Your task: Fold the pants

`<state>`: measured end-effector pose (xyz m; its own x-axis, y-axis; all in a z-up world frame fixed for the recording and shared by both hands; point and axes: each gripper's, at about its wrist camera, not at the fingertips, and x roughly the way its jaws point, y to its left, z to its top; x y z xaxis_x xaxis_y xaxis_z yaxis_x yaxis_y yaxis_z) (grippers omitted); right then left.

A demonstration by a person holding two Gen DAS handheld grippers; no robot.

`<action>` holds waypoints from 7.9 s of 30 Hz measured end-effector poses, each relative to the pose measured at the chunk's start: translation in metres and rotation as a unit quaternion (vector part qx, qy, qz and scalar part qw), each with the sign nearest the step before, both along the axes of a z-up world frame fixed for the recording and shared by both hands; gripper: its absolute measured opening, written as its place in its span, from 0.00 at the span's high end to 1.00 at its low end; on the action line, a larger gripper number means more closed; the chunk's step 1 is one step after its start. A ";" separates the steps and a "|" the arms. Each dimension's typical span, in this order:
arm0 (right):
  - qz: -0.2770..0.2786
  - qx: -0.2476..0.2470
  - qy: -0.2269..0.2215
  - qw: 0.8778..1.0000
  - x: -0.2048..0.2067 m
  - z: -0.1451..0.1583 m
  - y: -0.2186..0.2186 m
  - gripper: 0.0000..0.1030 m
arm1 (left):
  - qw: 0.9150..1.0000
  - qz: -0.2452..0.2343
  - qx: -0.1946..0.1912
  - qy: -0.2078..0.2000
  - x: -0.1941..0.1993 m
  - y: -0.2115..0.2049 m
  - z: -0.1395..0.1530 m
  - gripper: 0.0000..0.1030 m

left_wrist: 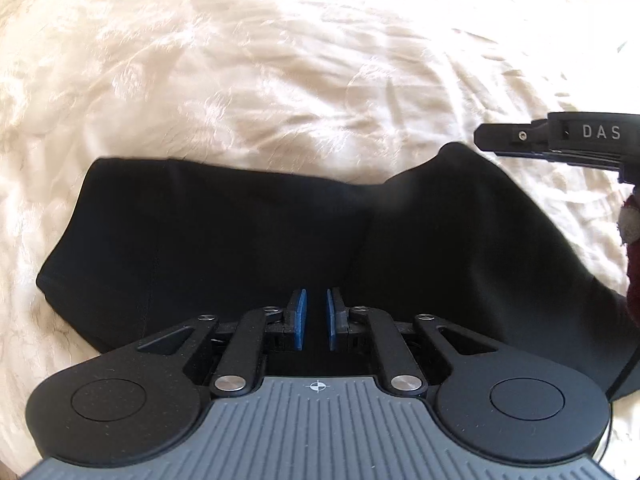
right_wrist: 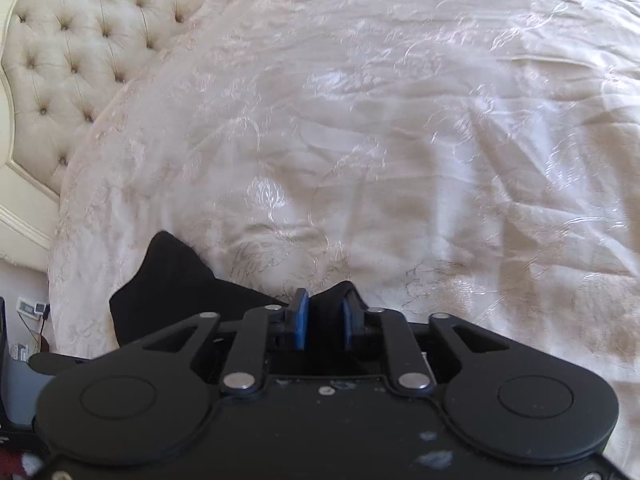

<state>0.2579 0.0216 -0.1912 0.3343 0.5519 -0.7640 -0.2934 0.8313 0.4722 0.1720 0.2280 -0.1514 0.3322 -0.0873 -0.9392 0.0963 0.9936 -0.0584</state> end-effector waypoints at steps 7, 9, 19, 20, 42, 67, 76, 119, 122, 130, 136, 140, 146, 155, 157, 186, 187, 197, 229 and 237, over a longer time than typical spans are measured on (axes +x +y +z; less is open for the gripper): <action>-0.114 -0.002 -0.010 0.993 -0.047 0.029 -0.076 0.74 | 0.994 -0.101 -0.015 -0.024 -0.002 -0.042 0.003 0.89; -0.125 -0.015 -0.008 0.992 -0.067 0.033 -0.084 0.74 | 0.992 -0.129 -0.006 -0.010 -0.006 -0.054 -0.008 0.89; -0.299 -0.067 0.036 0.951 -0.188 0.044 -0.139 0.74 | 0.989 -0.145 0.012 0.036 0.001 -0.062 -0.039 0.89; -0.319 -0.077 0.035 0.944 -0.199 0.046 -0.148 0.74 | 0.990 -0.137 0.005 0.038 0.000 -0.058 -0.036 0.89; -0.411 -0.221 0.026 0.884 -0.278 0.031 -0.404 0.64 | 0.999 0.012 0.053 -0.007 -0.073 -0.118 0.008 0.89; -0.355 -0.155 -0.017 0.922 -0.289 0.028 -0.448 0.68 | 0.997 0.010 0.071 -0.021 -0.094 -0.157 0.018 0.89; -0.390 -0.197 -0.052 0.898 -0.294 0.043 -0.444 0.66 | 0.998 0.012 0.064 -0.018 -0.096 -0.157 0.018 0.89; -0.307 -0.219 -0.004 0.926 -0.287 0.057 -0.445 0.88 | 0.998 0.008 0.058 -0.011 -0.066 -0.143 0.016 0.89; -0.333 -0.247 0.041 0.909 -0.294 0.040 -0.457 0.88 | 0.998 -0.004 0.060 -0.014 -0.050 -0.145 0.013 0.89; -0.374 -0.250 0.054 0.892 -0.302 0.030 -0.454 0.74 | 0.995 -0.005 0.096 -0.014 -0.011 -0.120 -0.006 0.89; -0.402 -0.261 -0.013 0.878 -0.294 0.070 -0.436 0.74 | 0.986 0.017 0.164 0.011 0.009 -0.057 -0.035 0.89; -0.383 -0.238 -0.049 0.891 -0.272 0.090 -0.404 0.74 | 0.977 -0.005 0.211 0.004 0.022 -0.027 -0.045 0.88; -0.284 -0.168 -0.071 0.941 -0.212 0.099 -0.322 0.74 | 0.982 0.034 0.185 -0.031 0.027 0.001 -0.014 0.88; -0.073 -0.094 -0.070 0.990 -0.135 0.080 -0.167 0.74 | 0.993 -0.022 0.112 -0.020 0.028 -0.021 -0.033 0.88; -0.029 -0.090 -0.062 0.994 -0.121 0.073 -0.136 0.74 | 0.993 -0.003 0.115 -0.008 0.038 -0.021 -0.043 0.89; 0.139 -0.056 0.007 0.989 -0.039 0.015 -0.026 0.70 | 0.997 0.021 0.071 0.012 0.062 -0.006 -0.043 0.89; 0.128 -0.056 -0.004 0.990 -0.037 0.018 -0.028 0.69 | 0.998 0.024 0.065 0.007 0.062 -0.005 -0.039 0.89; 0.070 -0.092 -0.027 0.993 -0.027 0.022 -0.069 0.69 | 0.997 -0.061 -0.009 -0.052 0.068 -0.055 0.015 0.89; 0.195 -0.090 -0.001 0.977 -0.045 -0.006 -0.056 0.70 | 0.998 -0.031 -0.003 0.058 0.087 -0.045 -0.011 0.96; 0.206 -0.074 0.019 0.976 -0.040 -0.013 -0.050 0.97 | 0.999 -0.025 -0.009 0.039 0.086 -0.044 -0.006 0.96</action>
<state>0.2183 -0.0286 -0.2044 0.0776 0.5156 -0.8533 -0.6008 0.7072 0.3727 0.2581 0.1844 -0.1571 0.2525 -0.1186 -0.9603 0.1395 0.9866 -0.0851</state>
